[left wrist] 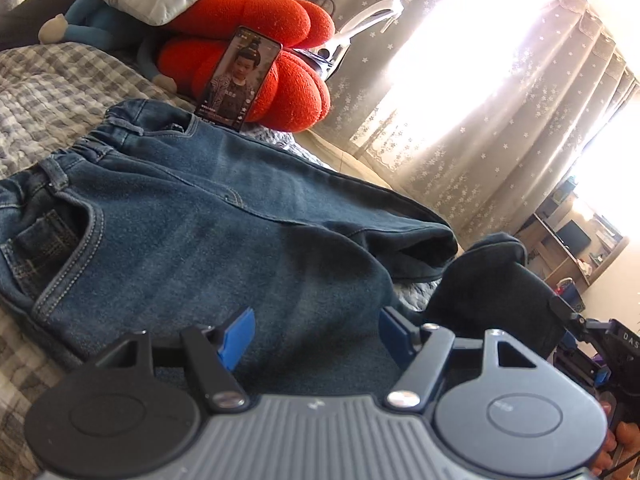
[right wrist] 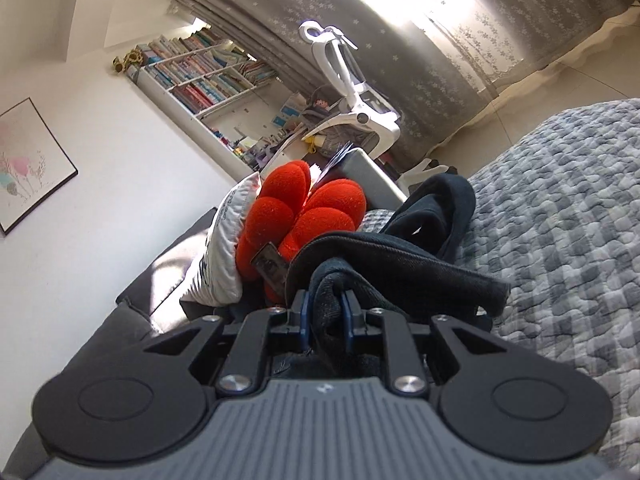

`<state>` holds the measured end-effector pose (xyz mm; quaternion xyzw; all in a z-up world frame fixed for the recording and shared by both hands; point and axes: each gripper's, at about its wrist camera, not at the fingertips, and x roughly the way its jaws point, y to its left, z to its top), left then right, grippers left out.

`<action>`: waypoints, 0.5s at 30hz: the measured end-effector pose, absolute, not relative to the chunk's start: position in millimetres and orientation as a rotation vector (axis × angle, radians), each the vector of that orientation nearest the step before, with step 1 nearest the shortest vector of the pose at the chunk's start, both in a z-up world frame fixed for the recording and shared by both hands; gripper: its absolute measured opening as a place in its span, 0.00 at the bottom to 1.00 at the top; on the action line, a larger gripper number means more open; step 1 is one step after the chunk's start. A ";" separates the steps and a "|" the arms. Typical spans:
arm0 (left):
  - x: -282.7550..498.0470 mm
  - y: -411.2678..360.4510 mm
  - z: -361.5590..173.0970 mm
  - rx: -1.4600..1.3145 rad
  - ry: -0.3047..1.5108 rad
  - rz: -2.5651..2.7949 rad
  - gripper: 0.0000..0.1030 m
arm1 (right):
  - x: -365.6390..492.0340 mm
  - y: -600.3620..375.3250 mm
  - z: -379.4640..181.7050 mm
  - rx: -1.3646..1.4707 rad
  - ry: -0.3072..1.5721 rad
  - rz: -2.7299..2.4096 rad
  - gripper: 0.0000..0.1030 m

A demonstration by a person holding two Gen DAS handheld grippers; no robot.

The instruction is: Fold clothes

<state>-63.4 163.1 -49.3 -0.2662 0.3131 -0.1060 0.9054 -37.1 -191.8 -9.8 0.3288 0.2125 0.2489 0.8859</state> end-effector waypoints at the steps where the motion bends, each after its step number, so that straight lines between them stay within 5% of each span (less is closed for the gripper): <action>1: -62.3 162.7 -50.3 -0.555 0.652 -0.224 0.68 | -34.3 -179.9 -12.5 0.645 0.484 0.539 0.17; 9: -53.2 158.7 -58.9 -0.575 0.702 -0.256 0.69 | -13.8 -116.4 -37.9 0.419 0.839 0.634 0.18; 14: -48.6 152.0 -57.4 -0.542 0.711 -0.267 0.69 | -21.1 -126.4 -34.1 0.425 0.878 0.646 0.27; 15: -48.5 151.3 -56.4 -0.535 0.711 -0.272 0.69 | -22.4 -130.2 -30.8 0.443 0.866 0.646 0.37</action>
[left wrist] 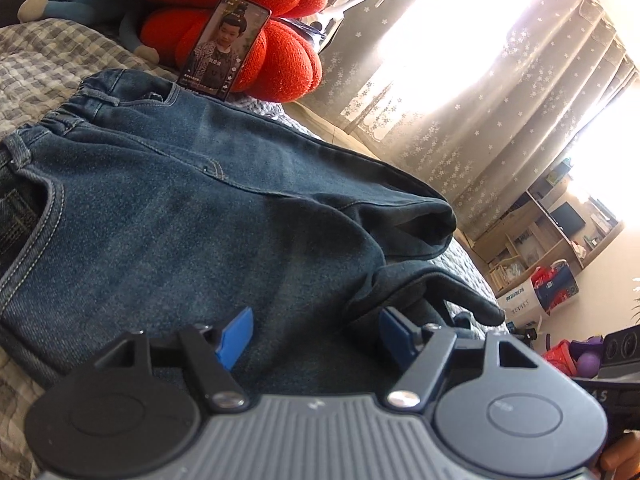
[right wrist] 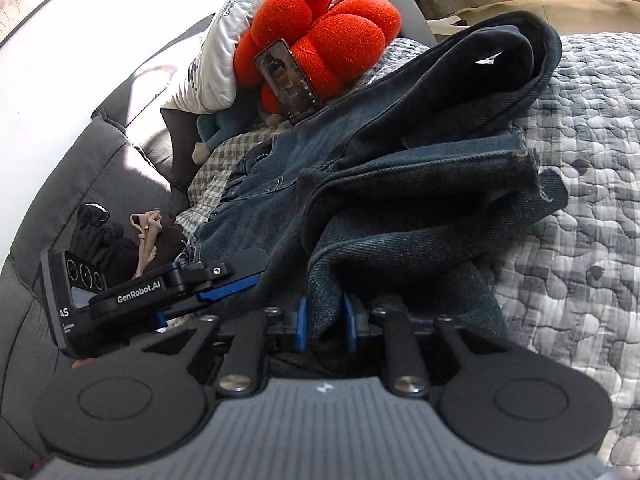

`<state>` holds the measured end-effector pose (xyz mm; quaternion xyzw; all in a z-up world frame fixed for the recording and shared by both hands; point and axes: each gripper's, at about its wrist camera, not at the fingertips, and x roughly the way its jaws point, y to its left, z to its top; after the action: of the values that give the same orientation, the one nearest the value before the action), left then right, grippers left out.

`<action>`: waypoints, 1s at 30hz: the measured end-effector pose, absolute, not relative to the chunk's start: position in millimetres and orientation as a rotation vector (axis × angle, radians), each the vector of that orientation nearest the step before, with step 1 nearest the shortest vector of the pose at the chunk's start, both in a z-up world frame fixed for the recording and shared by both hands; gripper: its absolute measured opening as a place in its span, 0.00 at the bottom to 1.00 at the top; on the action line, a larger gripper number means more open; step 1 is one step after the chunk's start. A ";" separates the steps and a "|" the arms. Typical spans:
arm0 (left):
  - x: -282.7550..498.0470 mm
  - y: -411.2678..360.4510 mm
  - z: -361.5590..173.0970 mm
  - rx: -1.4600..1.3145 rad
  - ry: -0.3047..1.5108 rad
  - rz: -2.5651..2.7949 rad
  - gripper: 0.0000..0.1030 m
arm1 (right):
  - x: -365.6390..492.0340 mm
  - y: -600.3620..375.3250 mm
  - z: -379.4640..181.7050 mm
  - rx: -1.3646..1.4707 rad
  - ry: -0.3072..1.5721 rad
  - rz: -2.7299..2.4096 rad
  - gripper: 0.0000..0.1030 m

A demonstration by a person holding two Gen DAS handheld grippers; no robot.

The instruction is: Fold clothes

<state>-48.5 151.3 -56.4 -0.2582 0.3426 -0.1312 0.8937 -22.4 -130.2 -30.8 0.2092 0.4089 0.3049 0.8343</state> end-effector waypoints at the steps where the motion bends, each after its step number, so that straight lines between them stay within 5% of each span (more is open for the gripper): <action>1: -48.4 150.5 -55.5 -0.529 0.710 -0.277 0.69 | -23.8 -136.2 -28.9 0.464 0.850 0.646 0.49; 3: -48.8 149.3 -54.5 -0.516 0.709 -0.286 0.70 | -26.5 -150.2 -25.9 0.509 0.821 0.638 0.55; 17: -53.2 142.8 -54.9 -0.451 0.709 -0.297 0.70 | 11.5 -188.5 -63.5 0.777 0.817 0.435 0.55; 18: -53.6 142.7 -55.0 -0.446 0.708 -0.298 0.70 | 14.4 -188.1 -66.5 0.784 0.816 0.429 0.53; 20: -54.3 142.9 -55.9 -0.446 0.706 -0.298 0.70 | 17.7 -185.7 -69.0 0.775 0.800 0.410 0.31; 23: -55.5 144.4 -56.8 -0.452 0.704 -0.297 0.70 | 14.6 -189.6 -65.3 0.732 0.761 0.360 0.12; 30: -60.6 154.9 -57.2 -0.472 0.703 -0.277 0.70 | -10.2 -223.1 -38.1 0.615 0.629 0.197 0.10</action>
<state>-60.6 154.9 -57.2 -0.2282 0.3400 -0.1339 0.9024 -10.2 -223.1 -38.1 0.2973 0.3040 0.0954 0.9001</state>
